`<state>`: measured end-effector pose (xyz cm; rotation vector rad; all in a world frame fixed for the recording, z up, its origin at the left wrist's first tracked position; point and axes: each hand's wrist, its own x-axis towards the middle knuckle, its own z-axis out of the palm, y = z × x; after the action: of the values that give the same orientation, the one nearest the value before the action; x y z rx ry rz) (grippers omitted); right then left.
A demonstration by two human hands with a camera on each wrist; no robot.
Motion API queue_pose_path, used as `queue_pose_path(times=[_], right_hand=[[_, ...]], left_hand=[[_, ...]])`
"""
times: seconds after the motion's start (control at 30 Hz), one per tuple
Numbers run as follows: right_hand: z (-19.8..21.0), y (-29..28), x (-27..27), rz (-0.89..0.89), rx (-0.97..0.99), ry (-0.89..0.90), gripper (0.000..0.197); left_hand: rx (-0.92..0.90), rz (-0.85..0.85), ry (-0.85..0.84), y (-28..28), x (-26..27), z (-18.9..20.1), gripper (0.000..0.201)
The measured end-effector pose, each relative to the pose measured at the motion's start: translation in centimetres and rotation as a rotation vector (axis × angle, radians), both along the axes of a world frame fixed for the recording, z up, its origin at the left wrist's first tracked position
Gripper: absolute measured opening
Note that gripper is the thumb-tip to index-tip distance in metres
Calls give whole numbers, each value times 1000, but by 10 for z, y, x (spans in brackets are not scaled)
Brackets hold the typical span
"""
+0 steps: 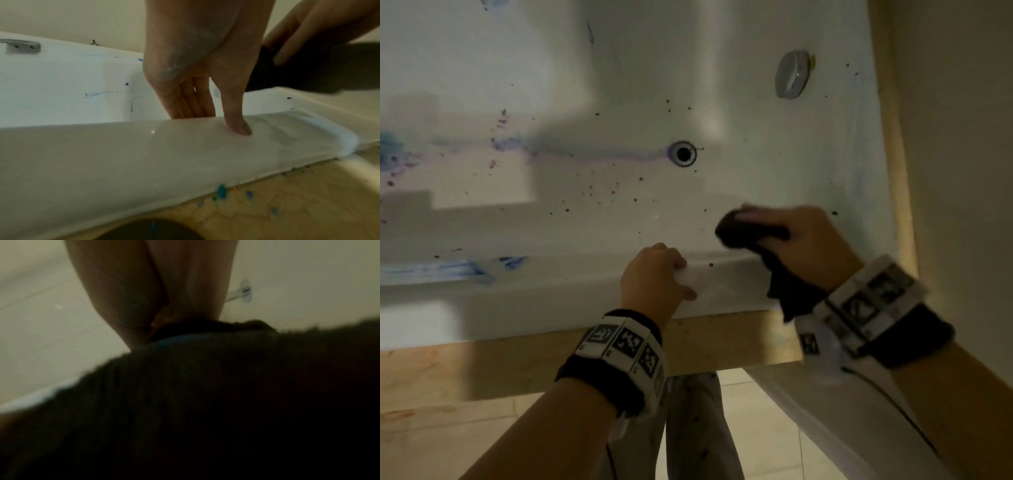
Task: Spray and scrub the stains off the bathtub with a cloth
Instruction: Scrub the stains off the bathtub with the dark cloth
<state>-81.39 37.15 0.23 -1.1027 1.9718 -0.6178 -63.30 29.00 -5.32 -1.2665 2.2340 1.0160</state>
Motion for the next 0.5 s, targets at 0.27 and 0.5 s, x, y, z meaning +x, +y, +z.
queue_pose_path(times=[0.27,0.5], right_hand=[[-55,-8,65,323,136,338,40],[-38,-64,-11,140,305,201,40]], left_hand=[[-42,66,42,3,4,-1,59],[-4,-34,-19,-5,-1,1,65]])
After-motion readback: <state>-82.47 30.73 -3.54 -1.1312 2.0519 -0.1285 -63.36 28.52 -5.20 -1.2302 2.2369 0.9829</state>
